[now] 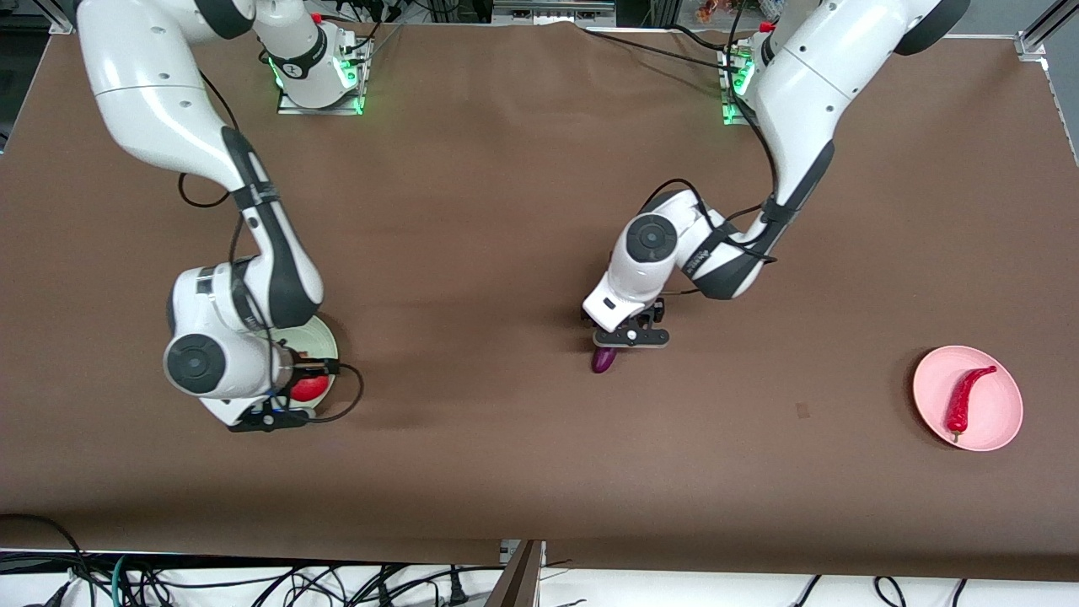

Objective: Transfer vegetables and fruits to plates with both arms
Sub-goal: 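Carry the apple to the green plate while the left gripper grasps the eggplant, then release the apple on the plate while the left gripper carries the eggplant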

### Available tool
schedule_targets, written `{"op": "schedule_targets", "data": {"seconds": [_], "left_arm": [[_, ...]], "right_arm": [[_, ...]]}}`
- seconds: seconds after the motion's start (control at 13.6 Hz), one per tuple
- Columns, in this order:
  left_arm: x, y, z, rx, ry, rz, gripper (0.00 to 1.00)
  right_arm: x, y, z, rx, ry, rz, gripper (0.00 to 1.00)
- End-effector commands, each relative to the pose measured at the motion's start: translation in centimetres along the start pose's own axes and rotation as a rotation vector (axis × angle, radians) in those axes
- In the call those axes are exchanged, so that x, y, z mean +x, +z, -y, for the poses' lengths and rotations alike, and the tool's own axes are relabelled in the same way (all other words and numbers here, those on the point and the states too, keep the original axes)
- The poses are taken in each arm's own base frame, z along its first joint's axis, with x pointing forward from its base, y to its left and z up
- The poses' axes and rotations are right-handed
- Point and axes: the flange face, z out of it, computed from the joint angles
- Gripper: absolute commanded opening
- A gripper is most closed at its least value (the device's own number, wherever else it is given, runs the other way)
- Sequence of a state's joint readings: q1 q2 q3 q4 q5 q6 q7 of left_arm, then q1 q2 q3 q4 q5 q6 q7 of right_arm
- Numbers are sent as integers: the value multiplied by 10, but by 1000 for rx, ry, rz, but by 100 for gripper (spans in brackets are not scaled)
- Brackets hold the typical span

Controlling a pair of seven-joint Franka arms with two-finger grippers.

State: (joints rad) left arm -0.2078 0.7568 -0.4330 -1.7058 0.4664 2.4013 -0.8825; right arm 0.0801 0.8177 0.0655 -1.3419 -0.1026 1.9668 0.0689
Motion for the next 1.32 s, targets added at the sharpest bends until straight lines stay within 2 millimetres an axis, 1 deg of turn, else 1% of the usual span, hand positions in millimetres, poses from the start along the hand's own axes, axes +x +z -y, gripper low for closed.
{"op": "schedule_targets", "data": {"seconds": [0.0, 0.07, 0.15, 0.22, 0.29, 0.37, 0.44, 0.52, 0.59, 0.66, 0.74, 0.81, 0.88, 0.96, 1.03, 1.1, 1.18, 1.25], "left_arm": [[3, 0, 2, 22, -16, -27, 16], [4, 0, 4, 23, -25, -27, 3], [7, -3, 8, 24, -31, -28, 0], [15, -10, 16, 26, -40, -38, 0], [25, -26, 30, 43, -60, -44, 0], [35, -41, 45, 78, -81, -36, 0], [40, -61, 55, 107, -89, -32, 0], [49, -80, 71, 132, -92, -36, 0], [58, -93, 93, 161, -80, -27, 0], [67, -104, 116, 179, -46, -21, 0], [79, -116, 147, 190, -3, -19, 0], [89, -123, 179, 205, 44, -3, 0], [98, -129, 217, 219, 102, 21, 0], [107, -133, 262, 224, 172, 46, 0], [113, -135, 306, 223, 244, 64, 0], [117, -136, 347, 220, 313, 84, 0], [118, -134, 387, 222, 379, 99, 0], [118, -131, 431, 216, 418, 113, 0]], "right_arm": [[-10, 13, -24, 16, -31, 34, 15], [-11, 17, -27, 17, -32, 41, 16], [-12, 20, -29, 18, -28, 47, 28], [-12, 19, -31, 20, -15, 49, 70], [-12, 16, -30, 24, -9, 46, 100], [-11, 9, -29, 42, -3, 36, 100], [-9, -1, -25, 71, -2, 22, 100], [-8, -27, -24, 92, 6, -8, 100], [-10, -51, -21, 93, 0, -16, 100], [-11, -80, -21, 90, -2, -31, 100], [-14, -105, -23, 88, -5, -43, 100], [-19, -131, -26, 85, -3, -58, 100], [-27, -159, -30, 79, -5, -74, 100], [-36, -183, -36, 72, -1, -95, 100], [-44, -203, -42, 67, 5, -116, 100], [-54, -223, -54, 70, 21, -131, 100], [-64, -237, -61, 72, 30, -129, 100], [-68, -241, -61, 70, 19, -124, 100]]}}
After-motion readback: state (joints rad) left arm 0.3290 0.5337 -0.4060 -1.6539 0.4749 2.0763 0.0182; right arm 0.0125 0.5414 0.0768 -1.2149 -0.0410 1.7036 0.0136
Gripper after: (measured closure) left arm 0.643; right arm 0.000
